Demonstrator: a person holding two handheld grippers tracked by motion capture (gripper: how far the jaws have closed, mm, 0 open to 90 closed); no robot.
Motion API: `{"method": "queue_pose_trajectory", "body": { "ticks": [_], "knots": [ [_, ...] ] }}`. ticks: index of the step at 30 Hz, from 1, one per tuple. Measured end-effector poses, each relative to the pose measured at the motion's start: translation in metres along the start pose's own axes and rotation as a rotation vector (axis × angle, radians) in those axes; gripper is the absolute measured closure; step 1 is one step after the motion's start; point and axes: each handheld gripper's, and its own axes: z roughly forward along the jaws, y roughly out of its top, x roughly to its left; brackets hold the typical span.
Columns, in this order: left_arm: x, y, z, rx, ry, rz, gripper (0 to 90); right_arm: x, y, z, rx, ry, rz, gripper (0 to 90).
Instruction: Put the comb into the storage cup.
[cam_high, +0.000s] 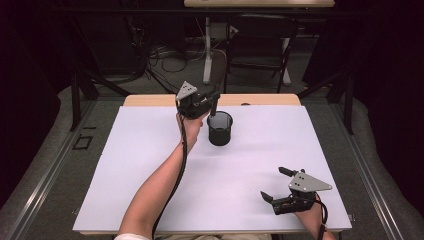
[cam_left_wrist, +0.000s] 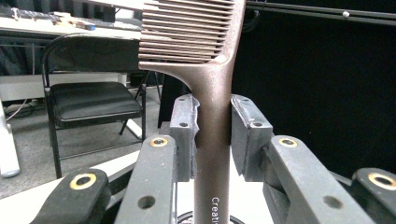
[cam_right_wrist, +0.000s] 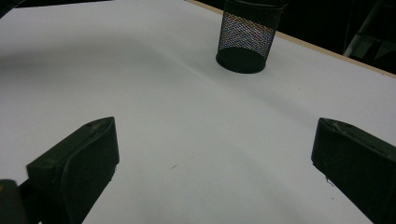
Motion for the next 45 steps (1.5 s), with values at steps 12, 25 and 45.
{"method": "queue_pose_trajectory", "body": {
  "ticks": [12,25,45],
  "knots": [
    [-0.003,-0.002,0.004,-0.004,-0.008,0.005,72.6,0.000,0.000,0.000,-0.001,-0.003,-0.003,0.4],
    [-0.005,-0.006,0.009,-0.007,-0.013,0.008,72.5,0.000,0.000,-0.001,-0.002,-0.002,-0.002,0.4],
    [-0.003,-0.016,0.014,0.005,-0.009,0.004,72.5,-0.001,0.000,-0.001,-0.007,-0.002,-0.003,0.4]
  ]
}}
